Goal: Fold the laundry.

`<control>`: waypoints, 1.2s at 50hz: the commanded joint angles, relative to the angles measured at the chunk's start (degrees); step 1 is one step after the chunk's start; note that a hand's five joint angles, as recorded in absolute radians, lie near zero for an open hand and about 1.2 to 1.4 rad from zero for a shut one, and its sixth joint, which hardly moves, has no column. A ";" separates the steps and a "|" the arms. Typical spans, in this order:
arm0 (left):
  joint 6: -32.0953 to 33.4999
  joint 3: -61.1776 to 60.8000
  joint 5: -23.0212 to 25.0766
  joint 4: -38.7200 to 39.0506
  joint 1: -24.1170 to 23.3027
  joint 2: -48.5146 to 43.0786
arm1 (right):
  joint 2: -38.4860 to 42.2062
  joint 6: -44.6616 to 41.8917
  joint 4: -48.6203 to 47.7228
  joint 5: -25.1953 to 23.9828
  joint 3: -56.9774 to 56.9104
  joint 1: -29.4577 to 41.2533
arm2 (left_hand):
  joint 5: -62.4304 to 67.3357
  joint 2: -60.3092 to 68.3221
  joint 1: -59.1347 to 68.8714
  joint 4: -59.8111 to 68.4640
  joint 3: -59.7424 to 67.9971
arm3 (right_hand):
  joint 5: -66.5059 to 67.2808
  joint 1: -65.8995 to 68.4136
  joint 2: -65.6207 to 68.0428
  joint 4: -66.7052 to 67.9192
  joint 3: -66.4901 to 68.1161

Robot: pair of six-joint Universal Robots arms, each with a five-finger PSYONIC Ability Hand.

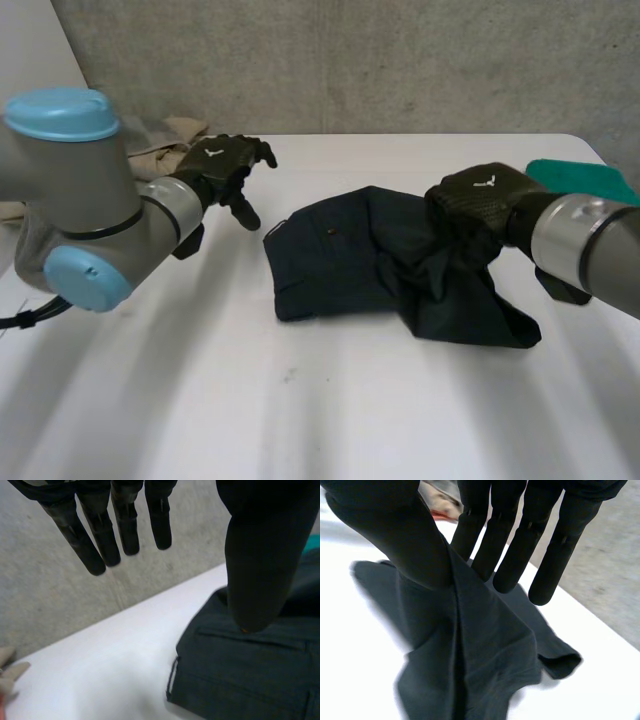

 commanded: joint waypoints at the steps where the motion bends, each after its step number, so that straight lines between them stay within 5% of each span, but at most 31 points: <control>1: 3.40 13.34 0.02 -8.01 -1.71 -10.57 | -6.62 -5.13 15.29 -7.61 1.70 -1.66 | -4.19 -5.03 -4.50 -4.35 -5.12 | -6.80 -5.17 -7.93 -8.34 -8.15; 7: 7.00 25.37 -0.51 -14.24 -4.17 -19.88 | -8.47 -12.16 21.01 -8.32 2.23 -4.91 | -9.06 -9.90 -9.37 -9.22 -9.98 | -34.02 -32.39 -35.15 -35.56 -35.37; 14: 11.48 35.14 -3.31 -20.48 -6.63 -26.66 | -8.38 -8.92 16.80 -7.97 3.19 -8.78 | -9.75 -10.59 -10.05 -9.90 -10.67 | -56.43 -54.80 -57.57 -57.97 -57.79; 24: 16.23 36.47 -4.90 -21.73 -8.39 -28.78 | -5.83 -6.72 9.68 -7.97 4.69 -11.95 | -0.71 -1.55 -1.01 -0.86 -1.63 | -56.63 -55.00 -57.76 -58.17 -57.98; 27: 18.43 37.26 -5.87 -21.29 -9.10 -29.74 | -4.95 -6.63 8.80 -7.79 4.43 -12.03 | 19.62 18.78 19.32 19.47 18.70 | -56.63 -55.00 -57.76 -58.17 -57.98; 29: 19.83 38.04 -7.53 -21.11 -9.45 -29.75 | -4.78 -6.55 8.36 -7.53 4.34 -12.03 | 56.61 55.77 56.30 56.45 55.69 | -56.63 -55.00 -57.76 -58.17 -57.98; 36: 19.05 40.68 -12.72 -18.05 -6.92 -24.49 | -5.13 -4.97 5.99 -6.47 3.46 -12.47 | 56.84 56.00 56.54 56.69 55.92 | -56.63 -55.00 -57.76 -58.17 -57.98; 42: 15.54 41.83 -10.53 -13.56 -3.04 -16.14 | -5.21 -3.03 4.23 -5.94 2.76 -12.91 | 56.84 56.00 56.54 56.69 55.92 | -56.63 -55.00 -57.76 -58.17 -57.98; 48: 7.29 42.09 -5.44 -6.37 -4.17 -5.95 | -4.87 -1.89 3.17 -5.16 1.70 -13.09 | 56.84 56.00 56.54 56.69 55.92 | -56.63 -55.00 -57.76 -58.17 -57.98; 55: 5.51 37.80 -4.73 -5.29 -8.66 -4.78 | -4.42 -2.15 2.56 -3.13 1.96 -12.91 | 56.84 56.00 56.54 56.69 55.92 | -56.63 -55.00 -57.76 -58.17 -57.98; 57: 6.48 33.67 -4.29 -6.87 -8.92 -6.62 | -4.25 -2.41 2.38 -2.96 2.40 -13.09 | 30.12 29.28 29.81 29.96 29.19 | -56.63 -55.00 -57.76 -58.17 -57.98; 59: 8.75 29.11 -4.37 -8.62 -8.31 -8.64 | -4.16 -2.68 2.12 -3.04 2.67 -13.35 | -9.69 -10.53 -10.00 -9.85 -10.62 | -56.63 -55.00 -57.76 -58.17 -57.98; 60: 9.64 27.61 -4.55 -9.24 -8.22 -9.43 | -3.99 -3.03 1.86 -3.22 2.84 -13.87 | -12.41 -13.25 -12.72 -12.57 -13.34 | -56.63 -55.00 -57.76 -58.17 -57.98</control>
